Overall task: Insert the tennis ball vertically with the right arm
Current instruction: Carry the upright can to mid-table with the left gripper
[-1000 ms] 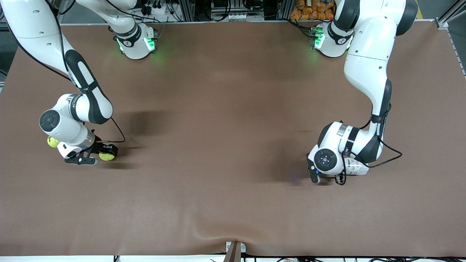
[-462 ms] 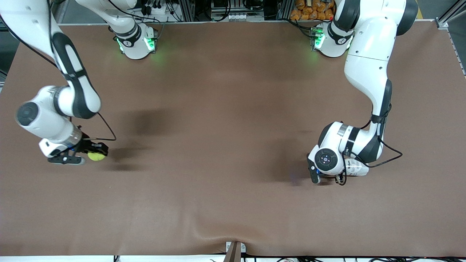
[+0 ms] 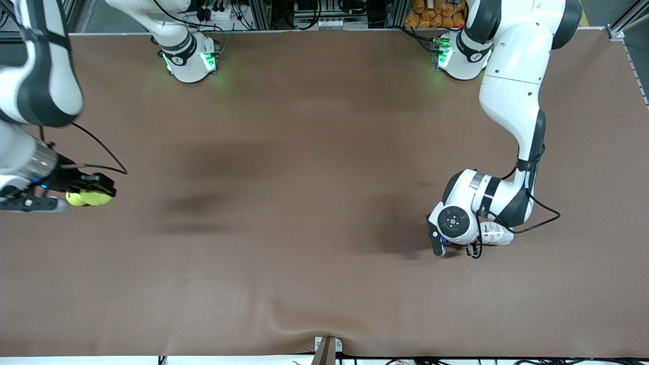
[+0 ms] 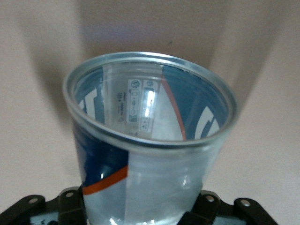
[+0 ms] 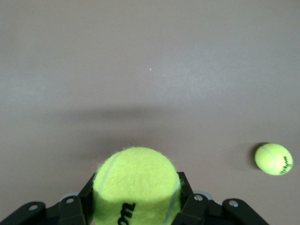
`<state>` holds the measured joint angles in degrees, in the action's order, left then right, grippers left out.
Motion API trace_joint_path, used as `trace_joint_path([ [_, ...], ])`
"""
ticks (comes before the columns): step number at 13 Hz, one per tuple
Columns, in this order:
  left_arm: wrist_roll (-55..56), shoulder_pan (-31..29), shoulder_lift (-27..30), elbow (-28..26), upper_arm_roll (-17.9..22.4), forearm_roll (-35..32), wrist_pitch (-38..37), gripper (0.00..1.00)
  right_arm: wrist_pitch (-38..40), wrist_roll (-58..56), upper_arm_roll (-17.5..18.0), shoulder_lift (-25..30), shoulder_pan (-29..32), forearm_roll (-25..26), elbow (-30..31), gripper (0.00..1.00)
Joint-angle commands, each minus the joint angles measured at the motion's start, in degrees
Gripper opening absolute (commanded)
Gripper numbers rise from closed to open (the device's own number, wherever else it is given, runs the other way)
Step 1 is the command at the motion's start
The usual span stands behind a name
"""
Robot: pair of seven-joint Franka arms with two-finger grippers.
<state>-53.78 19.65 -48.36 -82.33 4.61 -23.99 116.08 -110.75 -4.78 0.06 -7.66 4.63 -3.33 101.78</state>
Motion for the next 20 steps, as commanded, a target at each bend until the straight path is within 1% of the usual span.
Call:
trace_joint_path([
  [1, 0.08, 0.12, 1.77, -0.19, -0.74, -0.36, 0.29, 0.72, 7.54, 0.12, 0.03, 1.33, -0.33, 0.17, -5.7, 0.22],
  [3, 0.35, 0.04, 3.0, -0.19, -2.49, 0.43, -0.15, 0.72, 14.04, 0.03, -0.06, 1.77, -0.94, 0.17, -11.05, 0.2],
  [4, 0.43, 0.12, 4.05, -0.19, -3.28, 1.13, -0.24, 0.72, 16.08, -0.06, -0.06, 1.77, -0.94, 0.26, -12.64, 0.2],
  [5, 0.7, -0.05, 4.93, -0.19, -4.51, 2.35, -0.33, 0.72, 17.75, -0.14, -0.06, 1.86, -0.94, 0.26, -13.88, 0.2],
  [7, 1.92, -0.05, 6.34, -0.11, -5.49, 6.39, -0.33, 0.73, 19.6, -0.14, 0.03, 1.86, -1.29, 0.34, -15.99, 0.2],
  [10, 7.61, 0.21, 8.71, -0.11, -7.68, 13.07, -0.33, 0.72, 19.7, -0.14, 0.03, 1.86, -2.08, 0.34, -16.44, 0.2],
  [13, 18.77, 0.3, 10.12, 0.07, -13.29, 14.84, -0.24, 0.72, 19.87, 0.47, -0.06, 1.86, -4.1, 0.52, -16.35, 0.19],
  [15, 23.62, 0.04, 11.26, 0.86, -16.81, 18.86, 0.11, 0.72, 20.05, 0.56, 0.03, 1.95, -4.54, 0.43, -16.35, 0.19],
  [16, 25.03, 0.3, 11.79, 1.12, -17.7, 21.41, 0.55, 0.73, 20.14, 0.56, -0.06, 1.95, -5.24, 0.52, -16.35, 0.19],
  [18, 26.09, 0.39, 12.14, 1.12, -19.37, 25.29, 5.01, 0.72, 20.05, 0.99, -0.15, 1.77, -5.69, 0.52, -16.09, 0.19],
  [20, 29.51, 0.91, 11.97, 1.04, -21.21, 26.44, 11.06, 0.72, 19.79, 3.09, -0.15, 1.51, -7.52, 0.52, -16.09, 0.19],
])
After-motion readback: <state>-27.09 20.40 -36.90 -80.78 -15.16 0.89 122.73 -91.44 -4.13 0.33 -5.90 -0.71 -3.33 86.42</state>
